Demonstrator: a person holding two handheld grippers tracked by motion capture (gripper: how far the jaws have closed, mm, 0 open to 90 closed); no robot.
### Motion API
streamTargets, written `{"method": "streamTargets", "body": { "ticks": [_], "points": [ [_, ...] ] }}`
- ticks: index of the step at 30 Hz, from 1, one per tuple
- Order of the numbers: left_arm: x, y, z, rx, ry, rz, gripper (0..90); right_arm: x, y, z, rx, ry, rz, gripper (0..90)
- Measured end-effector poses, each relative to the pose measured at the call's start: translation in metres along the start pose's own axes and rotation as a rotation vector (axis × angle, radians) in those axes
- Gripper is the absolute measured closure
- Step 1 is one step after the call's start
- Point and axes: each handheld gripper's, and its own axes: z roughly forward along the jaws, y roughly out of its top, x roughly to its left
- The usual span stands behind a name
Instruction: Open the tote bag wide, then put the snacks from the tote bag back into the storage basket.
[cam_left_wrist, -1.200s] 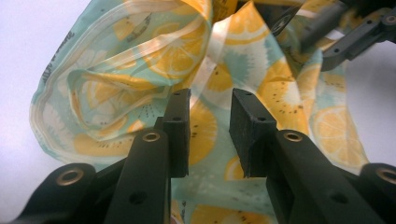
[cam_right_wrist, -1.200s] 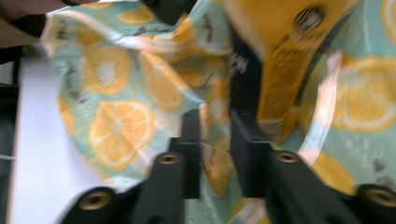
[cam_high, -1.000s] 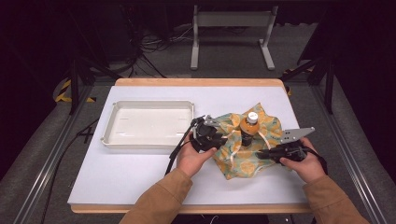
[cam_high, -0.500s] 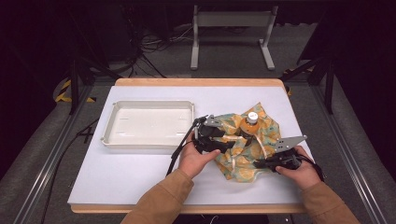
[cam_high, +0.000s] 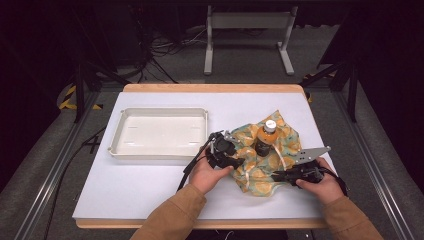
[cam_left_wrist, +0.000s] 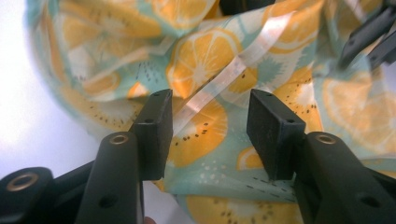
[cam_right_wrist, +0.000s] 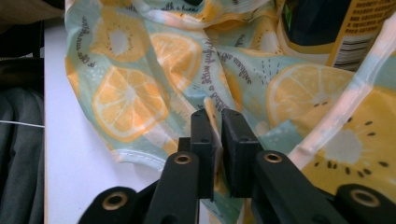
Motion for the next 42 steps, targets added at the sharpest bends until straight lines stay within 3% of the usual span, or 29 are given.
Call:
{"method": "streamTargets", "body": {
  "ticks": [7, 10, 20, 24, 30, 36, 42],
  "points": [
    [0.002, -0.012, -0.001, 0.027, 0.022, -0.007, 53.5, -0.002, -0.003, -0.003, -0.007, -0.017, 0.019, 76.8],
    [0.002, -0.015, -0.002, 0.033, 0.027, -0.002, 53.5, -0.004, -0.005, -0.005, -0.015, -0.030, 0.033, 69.4],
    [0.006, -0.023, -0.004, 0.063, 0.048, 0.013, 51.0, -0.008, -0.014, -0.012, -0.030, -0.084, 0.054, 56.9],
    [0.006, -0.023, -0.009, 0.029, 0.032, 0.021, 47.0, -0.008, -0.015, -0.015, -0.058, -0.094, 0.053, 50.4],
    [0.006, -0.020, -0.026, -0.089, -0.023, 0.022, 40.8, -0.001, -0.013, -0.027, -0.148, -0.116, 0.026, 38.0],
    [0.010, -0.020, -0.042, -0.178, -0.058, 0.008, 37.1, 0.008, -0.007, -0.041, -0.242, -0.149, 0.001, 32.7],
    [0.010, -0.017, -0.054, -0.223, -0.062, 0.013, 35.9, 0.015, -0.006, -0.049, -0.313, -0.190, 0.003, 30.6]
  ]
}}
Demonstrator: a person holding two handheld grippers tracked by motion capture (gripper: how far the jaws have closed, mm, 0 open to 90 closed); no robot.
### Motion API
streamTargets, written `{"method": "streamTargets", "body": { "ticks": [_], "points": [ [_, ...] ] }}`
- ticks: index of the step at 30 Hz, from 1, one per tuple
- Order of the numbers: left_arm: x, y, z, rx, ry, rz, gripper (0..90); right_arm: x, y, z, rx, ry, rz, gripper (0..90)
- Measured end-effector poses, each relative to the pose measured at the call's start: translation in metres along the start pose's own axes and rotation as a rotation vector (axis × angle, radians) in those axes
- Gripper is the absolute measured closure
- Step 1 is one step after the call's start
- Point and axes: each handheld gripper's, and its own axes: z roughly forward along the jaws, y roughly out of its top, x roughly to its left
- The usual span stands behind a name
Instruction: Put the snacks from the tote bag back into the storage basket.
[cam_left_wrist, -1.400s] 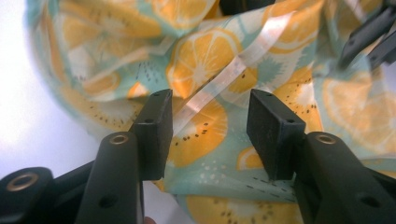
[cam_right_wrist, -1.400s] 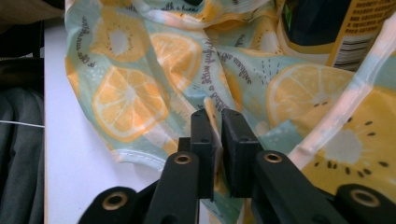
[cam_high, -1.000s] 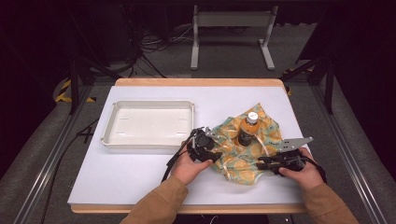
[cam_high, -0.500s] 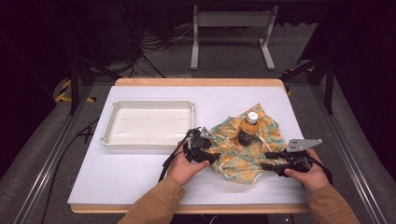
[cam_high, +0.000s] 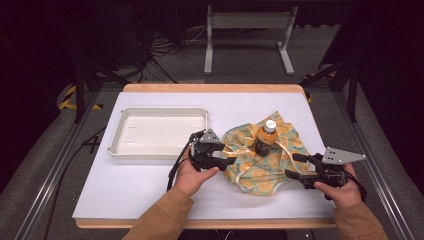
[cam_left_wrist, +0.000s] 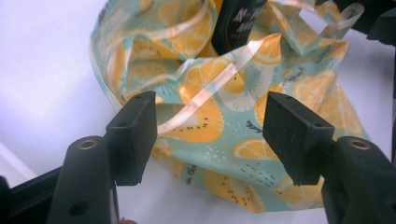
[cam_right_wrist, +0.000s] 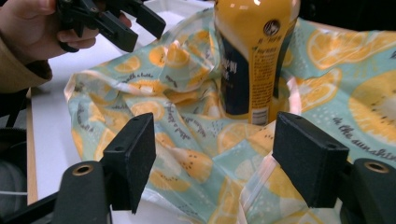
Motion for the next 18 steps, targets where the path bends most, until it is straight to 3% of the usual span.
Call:
{"method": "streamTargets", "body": {
  "ticks": [6, 14, 18],
  "points": [
    [-0.002, 0.006, -0.016, -0.074, -0.006, 0.018, 35.1, 0.007, 0.002, -0.006, -0.051, -0.079, -0.004, 30.5],
    [-0.005, 0.019, -0.025, -0.138, -0.022, 0.057, 32.7, 0.016, 0.000, -0.008, -0.084, -0.105, 0.002, 30.5],
    [-0.004, 0.029, -0.026, -0.174, -0.044, 0.043, 32.9, 0.016, 0.001, -0.007, -0.085, -0.116, -0.007, 30.5]
  ]
}}
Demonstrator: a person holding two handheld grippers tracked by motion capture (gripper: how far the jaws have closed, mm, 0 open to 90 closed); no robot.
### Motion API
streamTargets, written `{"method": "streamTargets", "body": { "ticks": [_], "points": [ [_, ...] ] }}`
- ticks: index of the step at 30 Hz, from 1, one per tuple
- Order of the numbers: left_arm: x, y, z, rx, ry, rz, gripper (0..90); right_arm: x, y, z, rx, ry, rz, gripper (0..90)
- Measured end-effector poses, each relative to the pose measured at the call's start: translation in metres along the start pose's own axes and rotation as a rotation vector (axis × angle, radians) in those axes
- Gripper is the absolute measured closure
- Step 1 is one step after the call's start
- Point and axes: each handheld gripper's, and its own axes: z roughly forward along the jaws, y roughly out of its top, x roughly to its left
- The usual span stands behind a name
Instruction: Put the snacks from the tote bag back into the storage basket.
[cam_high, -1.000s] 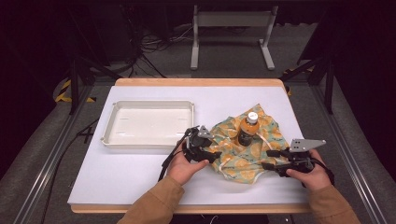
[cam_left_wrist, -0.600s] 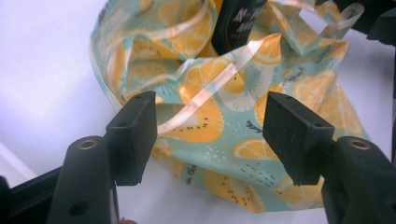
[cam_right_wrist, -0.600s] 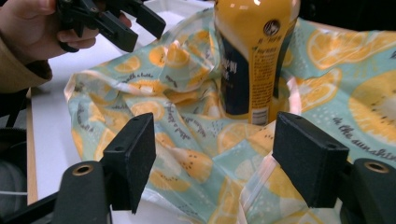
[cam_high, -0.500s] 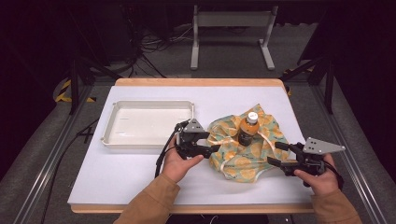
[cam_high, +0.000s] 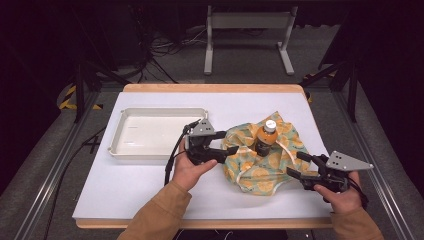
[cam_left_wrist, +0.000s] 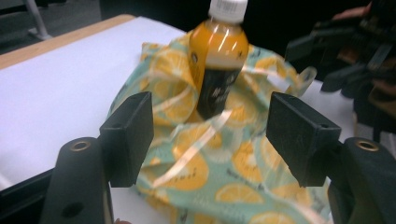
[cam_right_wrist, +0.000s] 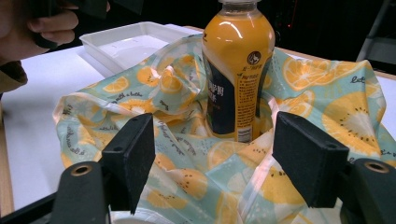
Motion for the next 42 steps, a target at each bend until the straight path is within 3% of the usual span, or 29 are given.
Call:
{"method": "streamTargets", "body": {
  "ticks": [10, 17, 22, 29, 33, 38, 42],
  "points": [
    [-0.002, 0.030, 0.020, -0.048, -0.023, 0.040, 31.0, 0.000, -0.003, -0.002, -0.002, -0.041, -0.006, 31.1],
    [-0.001, 0.040, 0.032, -0.048, -0.052, 0.035, 29.1, -0.001, -0.005, 0.000, -0.001, -0.030, -0.002, 30.8],
    [-0.001, 0.050, 0.044, -0.046, -0.045, 0.064, 28.5, -0.001, -0.006, 0.001, -0.009, -0.023, 0.004, 30.8],
    [0.003, 0.054, 0.059, -0.073, -0.108, 0.056, 28.3, -0.002, -0.006, 0.000, -0.022, -0.018, 0.013, 30.8],
    [0.008, 0.054, 0.069, -0.062, -0.124, 0.061, 27.9, -0.002, -0.006, -0.001, -0.026, -0.015, 0.015, 30.8],
    [0.013, 0.052, 0.078, -0.062, -0.136, 0.036, 27.4, -0.002, -0.006, -0.002, -0.029, -0.009, 0.017, 30.8],
    [0.011, 0.050, 0.088, -0.063, -0.137, 0.061, 25.5, -0.003, -0.007, -0.001, -0.028, -0.005, 0.020, 30.8]
  ]
}}
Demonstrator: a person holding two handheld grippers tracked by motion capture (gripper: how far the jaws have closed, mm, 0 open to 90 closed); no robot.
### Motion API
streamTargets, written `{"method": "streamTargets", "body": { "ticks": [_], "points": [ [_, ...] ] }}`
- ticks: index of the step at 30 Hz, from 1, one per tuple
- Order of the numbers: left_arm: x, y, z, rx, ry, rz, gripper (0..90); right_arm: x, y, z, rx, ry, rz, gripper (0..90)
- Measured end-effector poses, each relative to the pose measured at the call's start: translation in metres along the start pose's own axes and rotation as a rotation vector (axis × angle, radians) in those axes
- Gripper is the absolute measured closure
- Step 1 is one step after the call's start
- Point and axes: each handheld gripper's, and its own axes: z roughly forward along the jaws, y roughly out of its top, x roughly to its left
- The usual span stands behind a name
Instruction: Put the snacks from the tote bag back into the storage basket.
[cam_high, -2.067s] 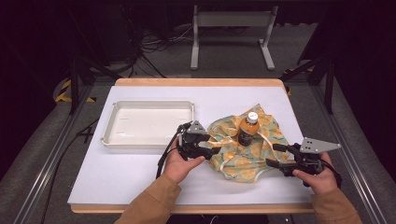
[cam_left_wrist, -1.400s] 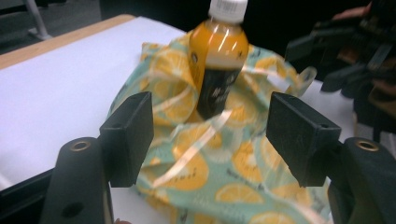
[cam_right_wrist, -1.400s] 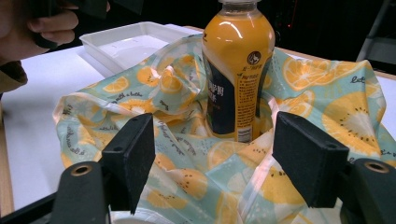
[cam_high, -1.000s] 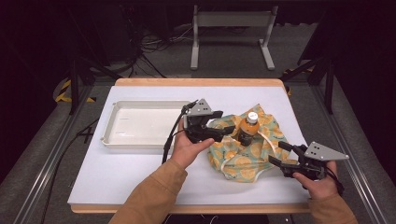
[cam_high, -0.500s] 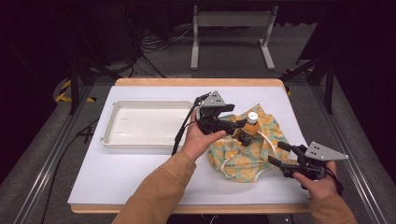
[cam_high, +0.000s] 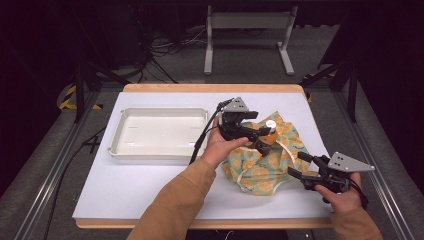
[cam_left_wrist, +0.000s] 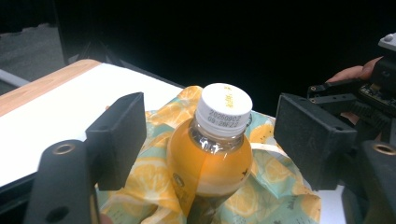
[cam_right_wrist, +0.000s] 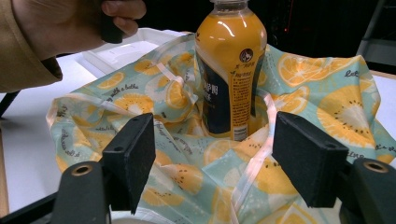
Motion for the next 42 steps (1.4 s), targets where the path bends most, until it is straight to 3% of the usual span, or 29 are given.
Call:
{"method": "streamTargets", "body": {
  "ticks": [6, 8, 13, 17, 32, 42],
  "points": [
    [-0.002, 0.001, 0.007, 0.005, -0.035, 0.005, 24.3, 0.000, 0.000, 0.000, -0.002, 0.004, 0.001, 30.8],
    [-0.004, 0.002, 0.011, 0.012, -0.009, 0.027, 25.6, 0.000, -0.001, 0.000, -0.002, 0.003, 0.004, 30.8],
    [-0.005, 0.001, 0.014, 0.013, -0.008, 0.035, 31.2, 0.000, -0.001, 0.000, -0.003, 0.005, 0.004, 30.9],
    [-0.007, 0.001, 0.017, 0.024, 0.035, 0.061, 34.4, 0.000, -0.001, 0.000, 0.000, 0.004, 0.007, 30.9],
    [-0.010, -0.002, 0.019, 0.020, 0.052, 0.075, 52.4, 0.000, -0.001, -0.001, 0.000, 0.007, 0.011, 30.8],
    [-0.014, -0.003, 0.021, 0.034, 0.069, 0.087, 58.4, 0.000, -0.001, -0.001, -0.002, 0.009, 0.012, 30.8]
  ]
}}
